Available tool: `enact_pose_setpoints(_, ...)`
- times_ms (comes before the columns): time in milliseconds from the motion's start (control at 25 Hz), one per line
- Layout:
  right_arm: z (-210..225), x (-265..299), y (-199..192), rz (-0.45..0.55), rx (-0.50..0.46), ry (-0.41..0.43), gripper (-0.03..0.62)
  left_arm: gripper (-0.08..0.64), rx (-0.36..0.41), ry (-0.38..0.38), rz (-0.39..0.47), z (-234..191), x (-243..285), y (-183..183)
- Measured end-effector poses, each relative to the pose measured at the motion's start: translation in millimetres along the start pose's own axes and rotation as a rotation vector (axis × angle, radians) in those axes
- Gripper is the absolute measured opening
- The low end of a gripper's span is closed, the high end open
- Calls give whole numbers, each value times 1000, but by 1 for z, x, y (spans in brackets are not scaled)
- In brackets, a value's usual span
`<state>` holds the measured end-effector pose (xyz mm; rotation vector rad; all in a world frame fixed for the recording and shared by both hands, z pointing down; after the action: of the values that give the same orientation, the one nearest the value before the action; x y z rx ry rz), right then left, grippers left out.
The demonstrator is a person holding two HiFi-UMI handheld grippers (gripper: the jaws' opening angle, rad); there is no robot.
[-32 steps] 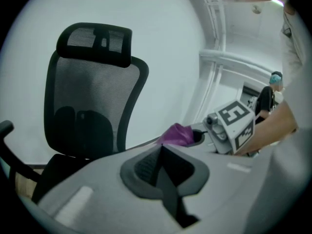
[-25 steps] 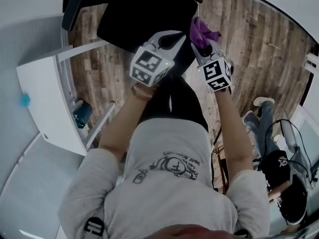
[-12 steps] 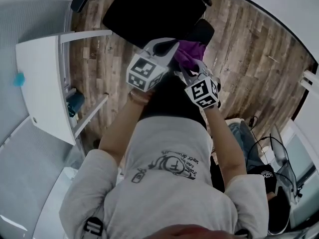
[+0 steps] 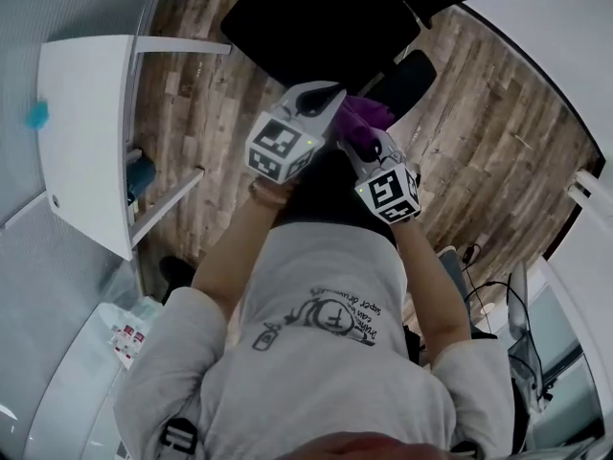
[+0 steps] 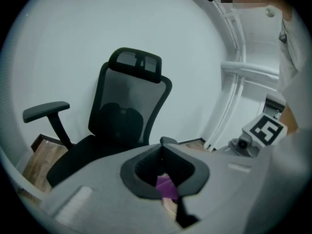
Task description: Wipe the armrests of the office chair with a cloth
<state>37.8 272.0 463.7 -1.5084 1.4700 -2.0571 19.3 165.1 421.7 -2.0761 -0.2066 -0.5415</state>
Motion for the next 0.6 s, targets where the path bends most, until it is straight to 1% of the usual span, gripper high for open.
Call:
enact_pose_setpoints(80,4,2,20,52,17,-19,26,2,-2,29,40,-7,-17,7)
enact_pose_setpoints(200,10,12,56,122,34,-32,27,2,-10,90,124,-24,-49,19)
enact_pose_setpoints(320,12,31,94,171,8,-25,26,2,-37,152,212,-47,-88,32)
enact_pose_setpoints(440,8,55,132,208,-34,-13,26,2,-49,193,289,-70,-129,47)
enact_pose_setpoints(600,1,89,183,258,-65,-7,26,2,-60,227,354,-103,-178,58)
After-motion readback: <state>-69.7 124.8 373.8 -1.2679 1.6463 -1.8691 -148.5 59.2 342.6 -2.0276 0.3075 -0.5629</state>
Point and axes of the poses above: the fingertips, and each gripper's own axes: x forward along the fingers, z to its right, y out of its top, the point moved 5 cm from there along -x, backward along the fingers, and after that the axes turned 10 degrees about -x, right-handed, at the moved point
